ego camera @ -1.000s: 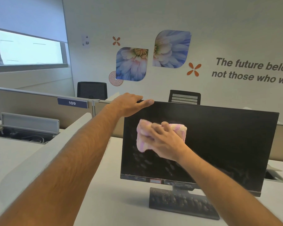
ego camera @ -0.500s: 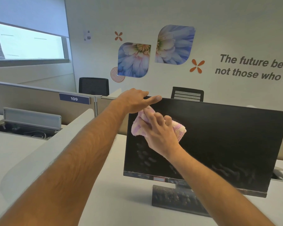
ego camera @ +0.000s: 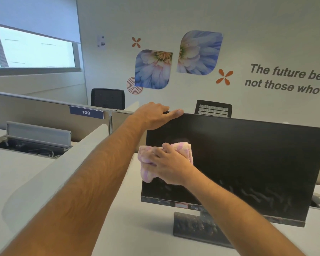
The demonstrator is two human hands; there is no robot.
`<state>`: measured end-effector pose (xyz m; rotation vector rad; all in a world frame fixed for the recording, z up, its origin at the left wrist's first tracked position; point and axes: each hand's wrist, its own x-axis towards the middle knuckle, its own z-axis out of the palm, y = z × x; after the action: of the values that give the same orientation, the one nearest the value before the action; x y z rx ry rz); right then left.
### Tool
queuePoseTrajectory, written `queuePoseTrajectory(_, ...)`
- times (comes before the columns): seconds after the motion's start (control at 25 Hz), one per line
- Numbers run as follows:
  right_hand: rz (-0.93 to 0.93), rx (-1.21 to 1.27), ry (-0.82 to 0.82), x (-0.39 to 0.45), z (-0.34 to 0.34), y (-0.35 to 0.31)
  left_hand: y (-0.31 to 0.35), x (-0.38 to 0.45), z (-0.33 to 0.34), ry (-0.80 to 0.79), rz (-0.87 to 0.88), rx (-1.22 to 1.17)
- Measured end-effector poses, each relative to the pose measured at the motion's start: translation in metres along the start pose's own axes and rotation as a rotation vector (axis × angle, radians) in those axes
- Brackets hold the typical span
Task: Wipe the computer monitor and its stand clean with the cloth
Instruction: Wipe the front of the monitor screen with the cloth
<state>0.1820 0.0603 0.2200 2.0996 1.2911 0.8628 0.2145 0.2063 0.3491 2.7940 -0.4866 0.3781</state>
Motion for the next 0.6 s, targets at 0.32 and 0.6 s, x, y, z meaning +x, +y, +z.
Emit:
queuePoseTrajectory(0.32,-0.034,-0.053,-0.002,-0.015,0.012,-0.026,0.004,-0.003,0.002,0.033,-0.006,0.000)
queuePoseTrajectory(0.6,0.312,0.036,0.105,-0.020,0.011,-0.025,0.008,-0.003,0.002,0.029,-0.011,-0.007)
